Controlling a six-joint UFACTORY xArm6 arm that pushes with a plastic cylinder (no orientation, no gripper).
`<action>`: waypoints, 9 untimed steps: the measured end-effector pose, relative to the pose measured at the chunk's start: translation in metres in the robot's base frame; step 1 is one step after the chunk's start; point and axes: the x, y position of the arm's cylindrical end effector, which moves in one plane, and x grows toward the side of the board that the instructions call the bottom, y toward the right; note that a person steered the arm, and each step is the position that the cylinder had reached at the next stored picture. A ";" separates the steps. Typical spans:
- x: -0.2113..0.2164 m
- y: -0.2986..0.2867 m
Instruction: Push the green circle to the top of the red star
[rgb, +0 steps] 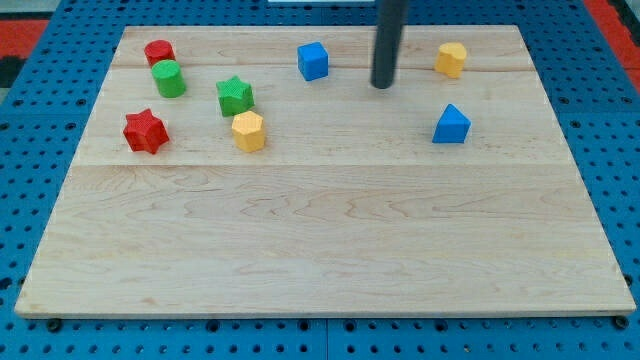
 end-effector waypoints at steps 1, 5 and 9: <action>-0.011 -0.099; 0.000 -0.274; 0.005 -0.352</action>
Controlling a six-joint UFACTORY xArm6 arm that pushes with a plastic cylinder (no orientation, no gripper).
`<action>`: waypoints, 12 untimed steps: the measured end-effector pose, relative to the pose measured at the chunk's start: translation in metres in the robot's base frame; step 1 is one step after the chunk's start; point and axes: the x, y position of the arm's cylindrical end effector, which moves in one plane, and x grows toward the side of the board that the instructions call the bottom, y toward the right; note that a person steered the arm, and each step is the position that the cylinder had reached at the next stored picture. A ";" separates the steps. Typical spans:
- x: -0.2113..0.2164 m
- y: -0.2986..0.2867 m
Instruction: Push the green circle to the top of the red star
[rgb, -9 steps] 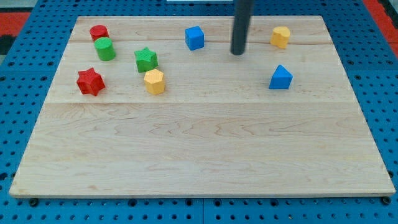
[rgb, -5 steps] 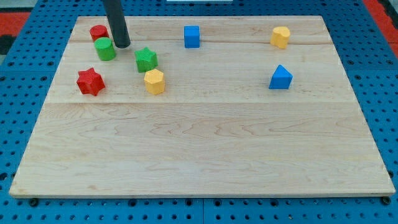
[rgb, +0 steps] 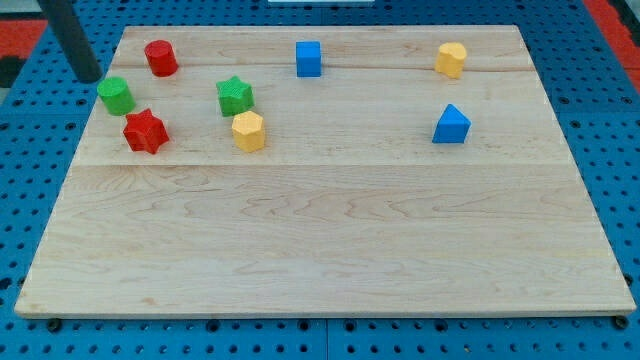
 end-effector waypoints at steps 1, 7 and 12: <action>0.042 0.020; 0.027 0.032; 0.138 0.092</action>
